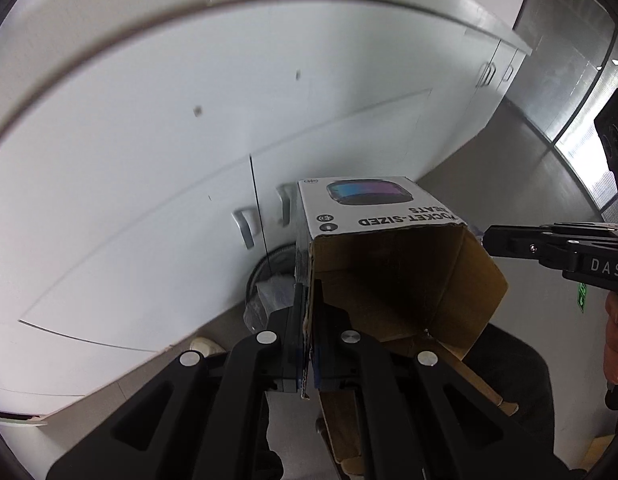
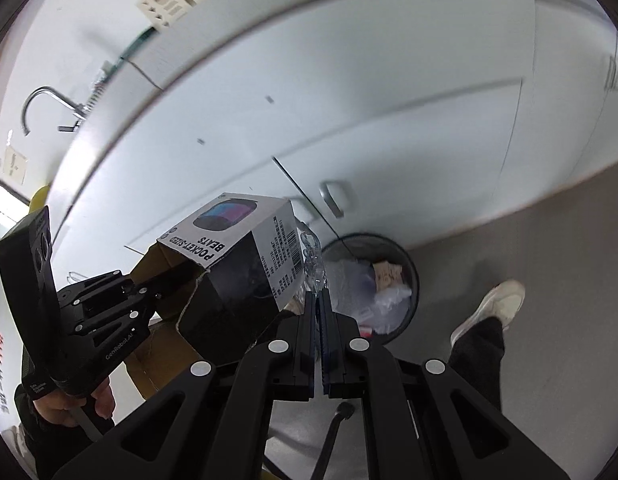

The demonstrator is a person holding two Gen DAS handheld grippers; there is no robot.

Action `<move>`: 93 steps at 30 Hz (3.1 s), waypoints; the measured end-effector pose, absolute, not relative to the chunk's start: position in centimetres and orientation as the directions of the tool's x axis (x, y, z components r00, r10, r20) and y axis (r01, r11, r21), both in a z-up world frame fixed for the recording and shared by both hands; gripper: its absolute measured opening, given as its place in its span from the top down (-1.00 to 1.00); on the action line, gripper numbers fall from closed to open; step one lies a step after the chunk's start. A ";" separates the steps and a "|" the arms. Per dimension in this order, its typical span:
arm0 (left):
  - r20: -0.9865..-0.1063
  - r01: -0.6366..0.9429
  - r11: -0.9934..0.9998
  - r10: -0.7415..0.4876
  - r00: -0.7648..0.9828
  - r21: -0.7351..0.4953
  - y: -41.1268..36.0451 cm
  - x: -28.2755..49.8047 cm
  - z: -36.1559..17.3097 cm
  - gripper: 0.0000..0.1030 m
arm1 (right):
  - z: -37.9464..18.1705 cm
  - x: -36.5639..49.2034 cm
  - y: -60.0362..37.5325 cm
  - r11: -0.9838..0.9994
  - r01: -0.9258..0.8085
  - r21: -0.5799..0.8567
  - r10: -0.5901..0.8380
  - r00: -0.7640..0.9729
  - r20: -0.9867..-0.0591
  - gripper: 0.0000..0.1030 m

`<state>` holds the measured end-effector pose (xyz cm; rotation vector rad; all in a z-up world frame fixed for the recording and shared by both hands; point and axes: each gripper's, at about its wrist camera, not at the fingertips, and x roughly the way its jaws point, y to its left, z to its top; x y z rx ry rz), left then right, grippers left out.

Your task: Collect trash

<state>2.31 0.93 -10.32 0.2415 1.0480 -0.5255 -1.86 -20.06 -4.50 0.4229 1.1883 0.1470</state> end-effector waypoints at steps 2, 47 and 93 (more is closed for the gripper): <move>-0.891 0.526 0.850 -0.266 0.369 -0.036 0.5 3.4 -12.7 0.93 | -6.9 -1.1 -20.3 0.910 0.131 0.393 0.328 0.352 -0.877 0.86; -0.976 0.482 0.876 -0.136 0.169 -0.039 -3.0 8.1 -28.0 -0.66 | -18.8 2.2 -23.6 0.944 0.272 0.188 0.136 0.200 -0.970 -0.89; -0.917 0.081 0.996 -0.063 0.393 -0.034 5.6 5.1 -25.2 -0.91 | -16.5 -3.6 -17.2 0.992 0.003 0.126 0.115 0.375 -0.920 -0.93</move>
